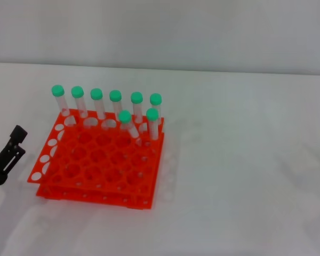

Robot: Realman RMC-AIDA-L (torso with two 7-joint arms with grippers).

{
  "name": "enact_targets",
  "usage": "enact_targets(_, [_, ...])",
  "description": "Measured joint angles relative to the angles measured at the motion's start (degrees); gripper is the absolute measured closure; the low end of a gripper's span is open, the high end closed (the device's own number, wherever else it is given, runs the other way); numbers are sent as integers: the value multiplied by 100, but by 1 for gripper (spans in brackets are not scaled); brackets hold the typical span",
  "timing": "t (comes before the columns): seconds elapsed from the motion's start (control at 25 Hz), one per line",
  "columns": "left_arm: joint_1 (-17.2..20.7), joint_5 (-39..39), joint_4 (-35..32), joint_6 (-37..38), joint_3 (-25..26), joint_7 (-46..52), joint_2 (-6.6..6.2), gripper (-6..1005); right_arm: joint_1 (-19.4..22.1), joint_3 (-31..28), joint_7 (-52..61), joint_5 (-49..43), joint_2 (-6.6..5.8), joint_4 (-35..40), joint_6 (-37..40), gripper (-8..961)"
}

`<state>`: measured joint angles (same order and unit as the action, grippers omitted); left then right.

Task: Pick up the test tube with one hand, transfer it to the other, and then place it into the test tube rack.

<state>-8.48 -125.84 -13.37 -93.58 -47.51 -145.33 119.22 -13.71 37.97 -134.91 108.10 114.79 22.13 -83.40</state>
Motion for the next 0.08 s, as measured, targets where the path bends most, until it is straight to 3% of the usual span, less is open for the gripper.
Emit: enact_targets(0.08, [-50,-26,63,-2,-1,-22,1,166,73,-137,-122,1,-6,-90,-31,183])
